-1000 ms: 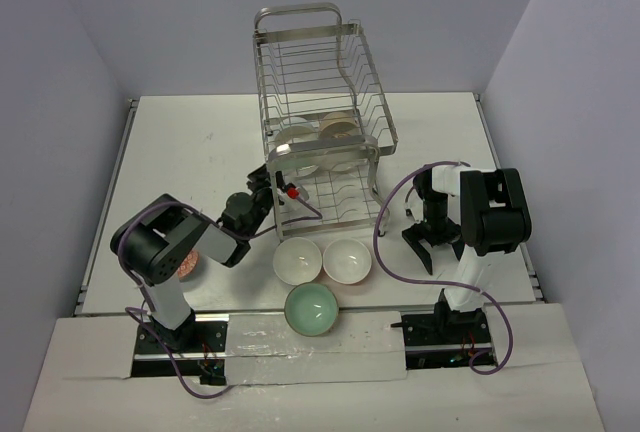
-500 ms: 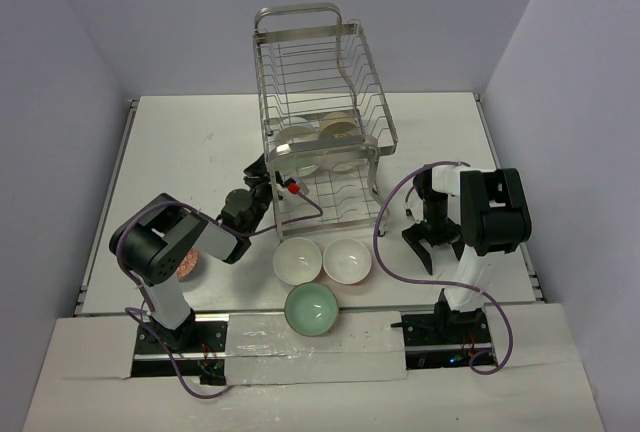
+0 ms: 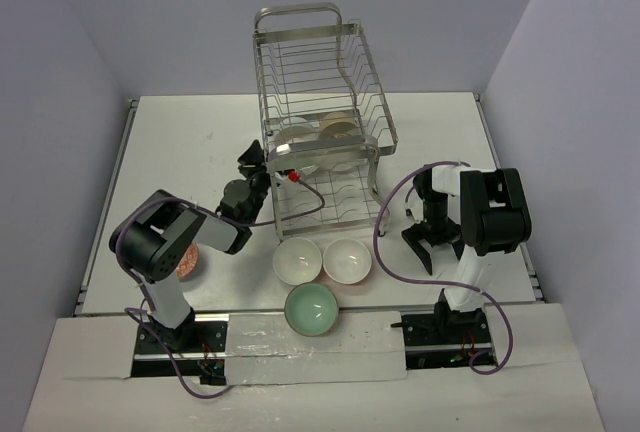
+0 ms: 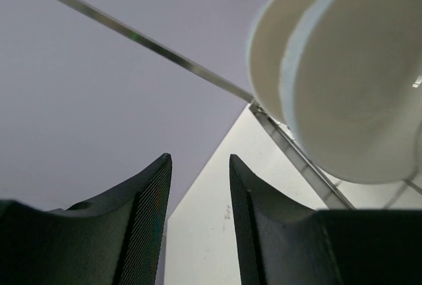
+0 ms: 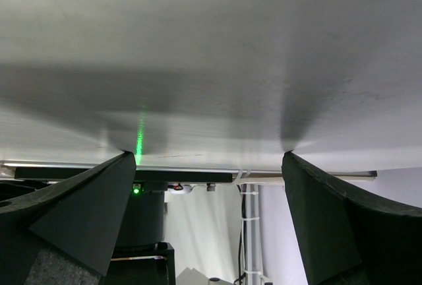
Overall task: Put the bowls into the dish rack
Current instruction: Move the dish rack to the center of the board.
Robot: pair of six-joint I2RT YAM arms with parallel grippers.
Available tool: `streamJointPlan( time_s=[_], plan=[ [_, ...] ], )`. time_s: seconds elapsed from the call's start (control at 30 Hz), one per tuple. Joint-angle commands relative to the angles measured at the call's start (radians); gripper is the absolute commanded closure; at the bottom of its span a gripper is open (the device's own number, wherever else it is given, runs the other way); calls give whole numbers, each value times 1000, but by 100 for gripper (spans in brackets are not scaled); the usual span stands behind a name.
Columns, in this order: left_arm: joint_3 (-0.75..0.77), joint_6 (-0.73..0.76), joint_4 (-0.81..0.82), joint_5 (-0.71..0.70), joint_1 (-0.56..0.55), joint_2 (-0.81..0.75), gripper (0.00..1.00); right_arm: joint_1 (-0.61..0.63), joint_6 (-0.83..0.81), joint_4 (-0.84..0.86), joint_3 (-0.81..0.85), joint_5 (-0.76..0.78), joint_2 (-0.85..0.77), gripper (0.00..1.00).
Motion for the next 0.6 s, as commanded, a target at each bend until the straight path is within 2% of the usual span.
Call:
streamJointPlan(
  time_s=[0.0, 0.23, 0.33, 0.57],
  plan=[
    [47, 49, 523, -30, 18, 1, 56, 11, 2, 256, -23, -58, 51, 0],
    [113, 95, 525, -52, 52, 21, 57, 16, 0, 257, -28, -50, 48, 0],
    [153, 115, 525, -105, 66, 27, 59, 20, -1, 257, -29, -47, 47, 0],
    [165, 150, 522, -156, 177, 6, 58, 34, 2, 263, -32, -31, 50, 0]
  ],
)
